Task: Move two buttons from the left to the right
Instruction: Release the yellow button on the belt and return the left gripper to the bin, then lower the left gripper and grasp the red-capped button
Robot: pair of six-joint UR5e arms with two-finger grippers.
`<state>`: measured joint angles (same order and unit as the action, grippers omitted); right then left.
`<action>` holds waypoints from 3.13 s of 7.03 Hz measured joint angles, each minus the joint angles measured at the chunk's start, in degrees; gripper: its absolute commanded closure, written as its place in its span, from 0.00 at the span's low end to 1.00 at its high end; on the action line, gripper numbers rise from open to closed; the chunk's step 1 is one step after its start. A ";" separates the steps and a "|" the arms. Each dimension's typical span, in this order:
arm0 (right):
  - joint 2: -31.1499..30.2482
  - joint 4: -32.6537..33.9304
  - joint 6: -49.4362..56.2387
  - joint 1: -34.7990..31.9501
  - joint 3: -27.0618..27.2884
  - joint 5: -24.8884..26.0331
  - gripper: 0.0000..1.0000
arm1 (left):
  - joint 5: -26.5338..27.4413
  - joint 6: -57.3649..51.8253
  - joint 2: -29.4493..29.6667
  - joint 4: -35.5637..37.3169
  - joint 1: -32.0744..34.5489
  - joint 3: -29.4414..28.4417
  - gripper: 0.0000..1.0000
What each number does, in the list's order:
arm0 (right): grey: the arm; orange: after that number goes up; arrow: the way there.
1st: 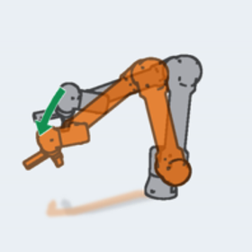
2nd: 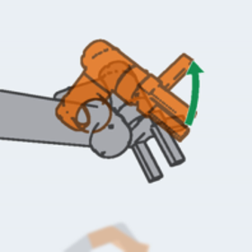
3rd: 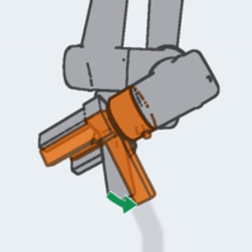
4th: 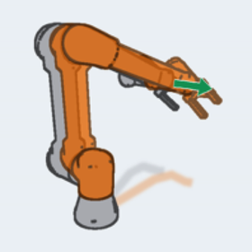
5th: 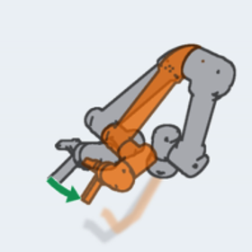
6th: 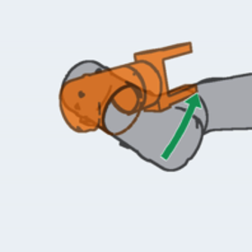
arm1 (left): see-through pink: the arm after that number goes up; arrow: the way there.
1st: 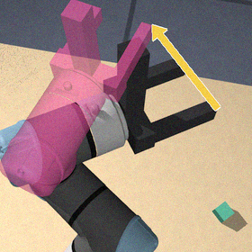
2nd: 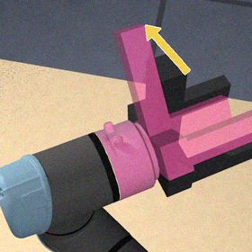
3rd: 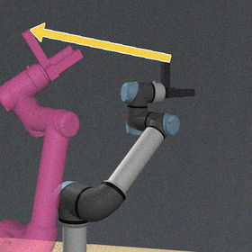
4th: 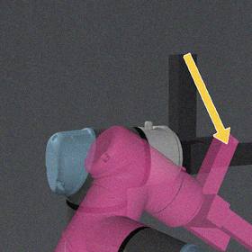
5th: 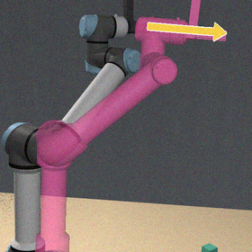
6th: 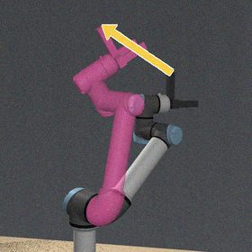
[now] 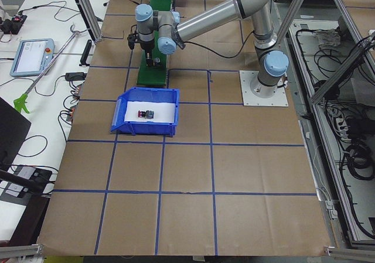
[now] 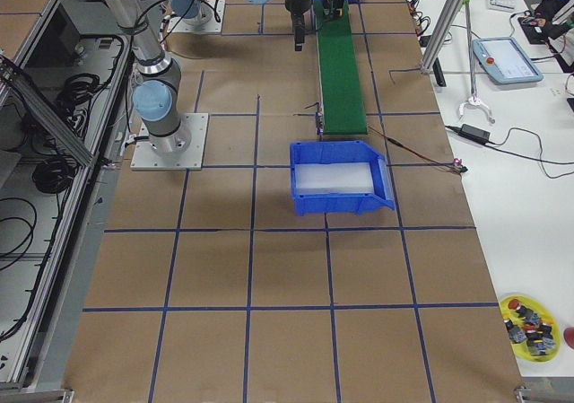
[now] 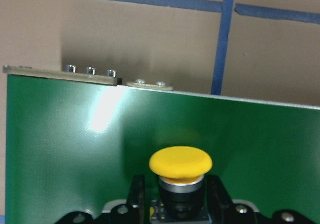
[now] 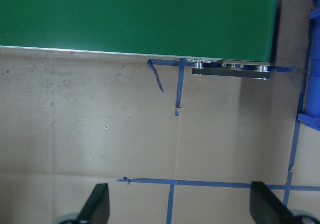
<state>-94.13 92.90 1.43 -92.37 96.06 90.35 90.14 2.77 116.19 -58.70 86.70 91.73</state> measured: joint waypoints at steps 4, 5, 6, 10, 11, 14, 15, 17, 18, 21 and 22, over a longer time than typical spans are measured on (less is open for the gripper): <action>0.00 0.00 0.05 0.00 0.02 0.00 0.00 | 0.15 -1.41 -6.40 -18.02 -0.71 -10.21 0.00; 0.00 0.00 0.03 0.00 0.06 0.00 0.00 | 0.17 -2.91 -6.88 -22.84 -1.31 -13.71 0.00; 0.00 0.00 0.04 0.00 0.07 0.00 0.00 | 0.13 -4.72 -6.73 -25.63 -2.61 -16.14 0.00; 0.00 0.00 -0.02 0.00 0.07 0.00 0.00 | 0.00 -18.38 -5.55 -27.32 -15.08 -17.95 0.00; 0.00 0.00 -0.02 0.00 0.09 0.00 0.00 | -0.01 -23.19 -5.14 -27.34 -18.85 -17.94 0.00; 0.00 0.00 0.02 0.00 0.09 0.00 0.00 | -0.23 -33.71 -3.53 -26.67 -26.82 -17.18 0.00; 0.00 0.00 0.00 0.00 0.09 0.00 0.00 | -0.38 -34.30 -3.02 -26.27 -27.32 -16.93 0.00; 0.03 0.00 -0.02 0.00 0.09 0.00 0.00 | -0.53 -34.55 -0.55 -23.52 -27.32 -16.53 0.01; 0.06 0.00 -0.02 0.00 0.09 0.00 0.00 | -0.59 -34.58 1.44 -20.38 -27.12 -15.71 0.01; 0.02 0.00 -0.02 0.00 0.09 0.00 0.00 | -0.48 -34.64 3.74 -8.84 -26.94 -8.16 0.01; 0.01 0.00 -0.02 0.00 0.09 0.00 0.00 | -0.38 -34.61 3.73 -6.38 -26.93 -5.65 0.01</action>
<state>-94.12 92.90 1.41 -92.37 96.15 90.35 89.76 -31.84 119.93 -65.07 59.76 86.08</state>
